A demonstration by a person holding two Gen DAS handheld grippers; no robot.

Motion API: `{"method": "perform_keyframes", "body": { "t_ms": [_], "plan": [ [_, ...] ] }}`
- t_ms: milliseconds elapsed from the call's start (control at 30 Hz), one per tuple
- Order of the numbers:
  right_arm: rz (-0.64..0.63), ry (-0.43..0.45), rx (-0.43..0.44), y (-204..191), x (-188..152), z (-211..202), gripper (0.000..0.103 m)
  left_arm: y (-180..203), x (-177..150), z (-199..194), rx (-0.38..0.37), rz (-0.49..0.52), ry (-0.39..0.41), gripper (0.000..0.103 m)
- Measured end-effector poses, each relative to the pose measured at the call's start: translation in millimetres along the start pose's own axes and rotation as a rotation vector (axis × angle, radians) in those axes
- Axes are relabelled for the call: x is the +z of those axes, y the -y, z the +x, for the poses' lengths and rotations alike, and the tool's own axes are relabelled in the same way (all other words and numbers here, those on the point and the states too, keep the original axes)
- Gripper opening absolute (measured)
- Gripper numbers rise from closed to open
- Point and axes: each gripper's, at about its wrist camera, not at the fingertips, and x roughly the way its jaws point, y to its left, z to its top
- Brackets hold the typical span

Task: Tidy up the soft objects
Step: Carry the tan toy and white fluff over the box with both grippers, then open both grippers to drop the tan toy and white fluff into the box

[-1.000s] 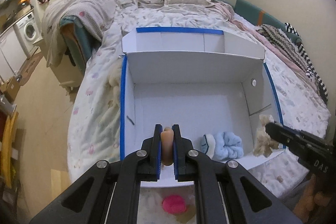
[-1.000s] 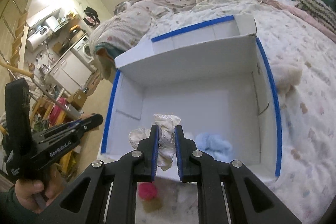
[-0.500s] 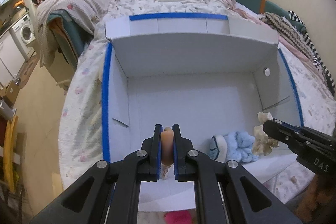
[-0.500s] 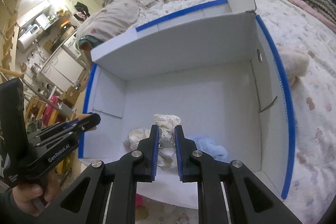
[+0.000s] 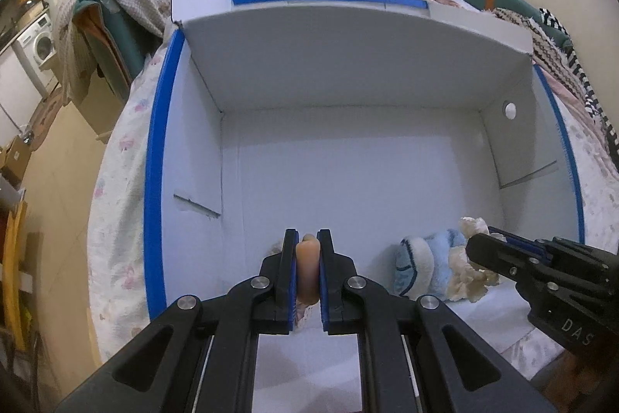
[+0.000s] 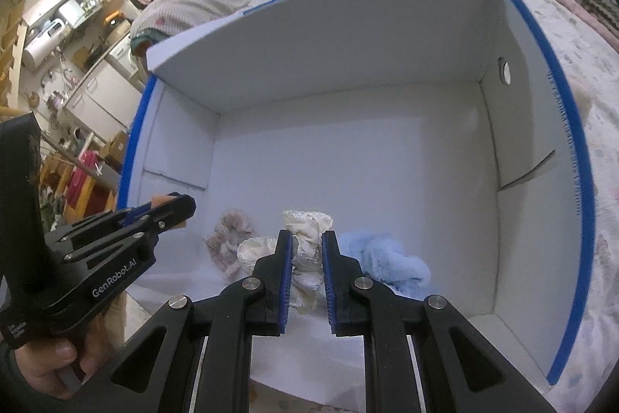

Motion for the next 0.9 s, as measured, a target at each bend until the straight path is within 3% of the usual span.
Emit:
{"method": "perform_keyframes", "body": {
  "t_ms": [733, 900],
  "plan": [
    [0.015, -0.062, -0.001, 2, 4, 18, 0.017, 11, -7, 21, 0.033, 0.024, -0.038, 0.009],
    [0.031, -0.052, 0.009, 5, 4, 16, 0.021, 13, -8, 21, 0.031, 0.027, -0.04, 0.019]
  ]
}}
